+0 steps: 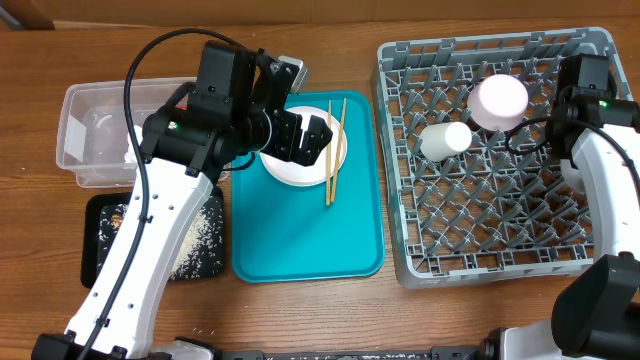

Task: Sort waste into correct bins and load items into the dishwasher
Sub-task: 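Release the left gripper and carry the white bowl to the rack's right side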

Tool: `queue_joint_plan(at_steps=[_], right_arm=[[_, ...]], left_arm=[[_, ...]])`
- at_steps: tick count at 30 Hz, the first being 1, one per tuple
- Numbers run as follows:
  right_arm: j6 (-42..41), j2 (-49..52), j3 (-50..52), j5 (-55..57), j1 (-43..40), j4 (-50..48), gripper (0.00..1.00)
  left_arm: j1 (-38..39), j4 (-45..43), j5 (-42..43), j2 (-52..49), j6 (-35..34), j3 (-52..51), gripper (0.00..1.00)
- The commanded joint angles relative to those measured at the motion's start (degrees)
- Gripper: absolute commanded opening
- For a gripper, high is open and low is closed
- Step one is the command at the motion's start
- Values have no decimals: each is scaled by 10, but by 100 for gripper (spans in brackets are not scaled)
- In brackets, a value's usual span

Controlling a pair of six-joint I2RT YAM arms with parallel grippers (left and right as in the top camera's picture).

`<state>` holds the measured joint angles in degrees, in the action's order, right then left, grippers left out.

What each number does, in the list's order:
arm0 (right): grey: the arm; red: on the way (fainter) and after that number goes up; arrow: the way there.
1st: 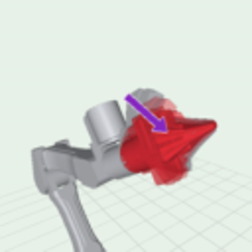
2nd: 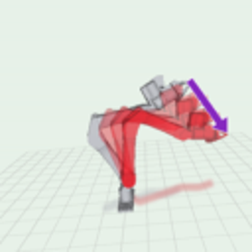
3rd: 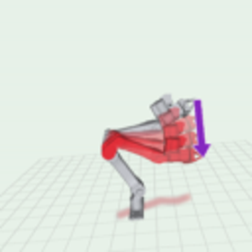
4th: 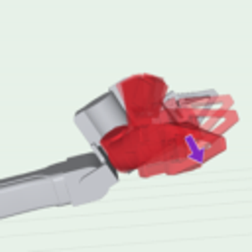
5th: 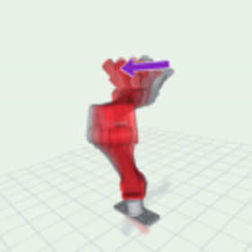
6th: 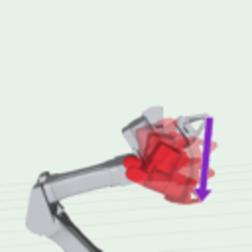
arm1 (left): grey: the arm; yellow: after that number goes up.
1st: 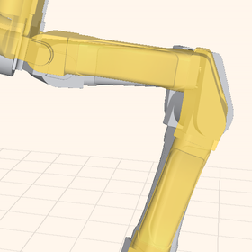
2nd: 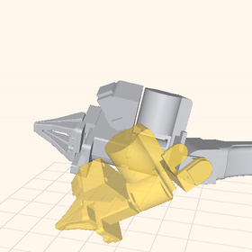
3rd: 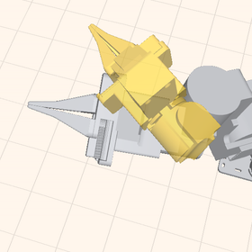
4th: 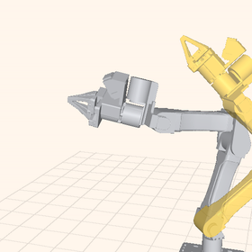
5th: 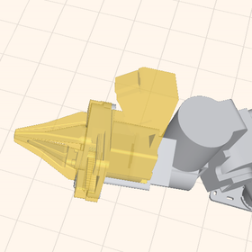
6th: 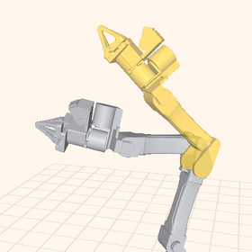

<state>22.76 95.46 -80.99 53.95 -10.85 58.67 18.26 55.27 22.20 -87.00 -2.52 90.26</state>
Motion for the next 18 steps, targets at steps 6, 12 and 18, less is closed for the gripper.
queue_joint_plan(at_steps=[6,12,18], right_arm=[[14,6,-3,-33,-1,-2,4],[87,32,-3,-32,-1,-73,4],[88,45,-3,-24,0,-75,4]], left_arm=[[-2,0,-3,4,13,9,100],[-2,0,-3,4,13,9,100],[-2,0,-3,4,13,9,100]])
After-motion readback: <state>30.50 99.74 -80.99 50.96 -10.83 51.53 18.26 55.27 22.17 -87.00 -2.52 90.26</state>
